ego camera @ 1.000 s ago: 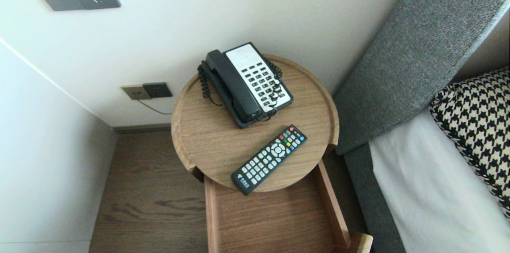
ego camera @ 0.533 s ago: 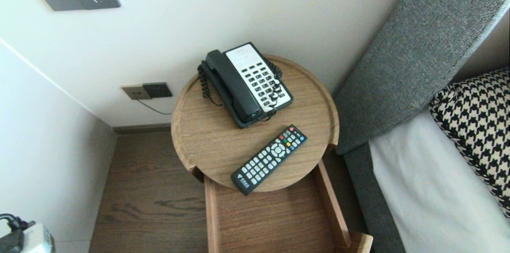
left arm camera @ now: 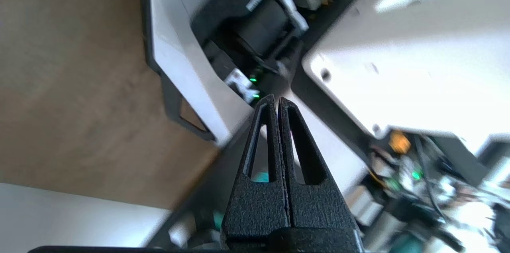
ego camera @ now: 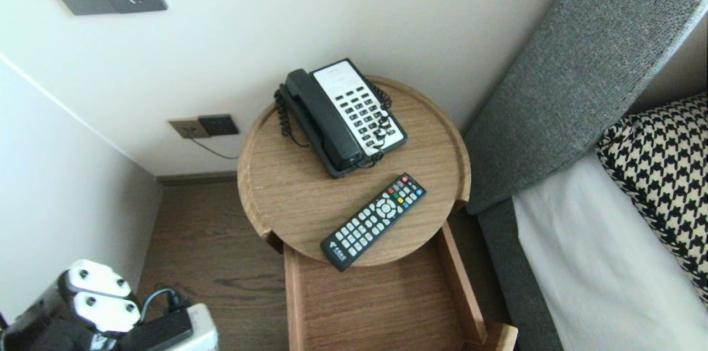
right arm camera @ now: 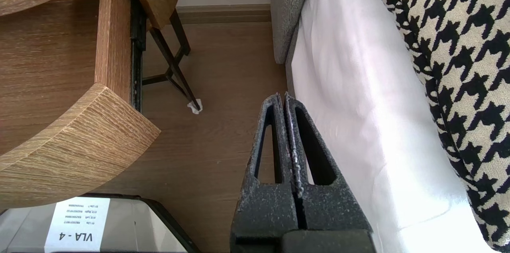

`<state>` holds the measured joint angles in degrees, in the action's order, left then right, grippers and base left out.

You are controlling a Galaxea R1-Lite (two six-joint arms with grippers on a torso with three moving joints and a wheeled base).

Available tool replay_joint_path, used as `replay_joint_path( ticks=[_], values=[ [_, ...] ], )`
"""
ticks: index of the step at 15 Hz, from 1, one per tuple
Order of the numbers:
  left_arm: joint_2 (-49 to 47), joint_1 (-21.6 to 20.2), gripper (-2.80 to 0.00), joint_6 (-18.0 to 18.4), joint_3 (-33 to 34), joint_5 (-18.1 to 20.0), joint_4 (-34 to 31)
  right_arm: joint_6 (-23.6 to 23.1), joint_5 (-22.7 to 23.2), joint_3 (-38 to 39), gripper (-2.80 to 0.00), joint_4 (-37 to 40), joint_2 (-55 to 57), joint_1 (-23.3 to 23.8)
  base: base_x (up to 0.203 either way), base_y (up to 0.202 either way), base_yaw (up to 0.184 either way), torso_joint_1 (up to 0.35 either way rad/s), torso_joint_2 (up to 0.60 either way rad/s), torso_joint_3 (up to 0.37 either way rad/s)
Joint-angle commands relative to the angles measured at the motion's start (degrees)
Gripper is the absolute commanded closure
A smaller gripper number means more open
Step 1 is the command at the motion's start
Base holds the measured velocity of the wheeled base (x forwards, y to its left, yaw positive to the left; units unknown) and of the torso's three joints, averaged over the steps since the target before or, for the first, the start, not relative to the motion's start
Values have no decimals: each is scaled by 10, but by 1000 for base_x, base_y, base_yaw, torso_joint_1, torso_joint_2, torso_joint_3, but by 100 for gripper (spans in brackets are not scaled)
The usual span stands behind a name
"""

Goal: Close the nightstand drawer

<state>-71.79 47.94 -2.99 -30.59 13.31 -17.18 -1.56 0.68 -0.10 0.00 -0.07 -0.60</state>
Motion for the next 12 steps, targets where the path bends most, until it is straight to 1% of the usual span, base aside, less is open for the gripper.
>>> replay_joint_path(
  ticks=[1, 2, 3, 4, 5, 7, 12],
  values=[
    [-92, 67, 0, -24, 9, -64, 64, 0, 0, 0, 0, 0, -2, 0, 0, 0, 0, 0, 0, 0],
    [-106, 82, 0, -44, 15, -95, 103, 0, 0, 0, 0, 0, -2, 0, 0, 0, 0, 0, 0, 0],
    [-112, 97, 0, -78, 18, -105, 130, 0, 0, 0, 0, 0, -2, 0, 0, 0, 0, 0, 0, 0],
    [-115, 110, 0, -103, 20, -116, 143, 0, 0, 0, 0, 0, -2, 0, 0, 0, 0, 0, 0, 0],
    [-118, 114, 0, -112, 24, -133, 147, 0, 0, 0, 0, 0, -2, 0, 0, 0, 0, 0, 0, 0],
    [-121, 117, 0, -114, 28, -149, 158, 0, 0, 0, 0, 0, -2, 0, 0, 0, 0, 0, 0, 0],
    [-129, 117, 0, -114, 26, -150, 162, 0, 0, 0, 0, 0, -2, 0, 0, 0, 0, 0, 0, 0]
  ],
)
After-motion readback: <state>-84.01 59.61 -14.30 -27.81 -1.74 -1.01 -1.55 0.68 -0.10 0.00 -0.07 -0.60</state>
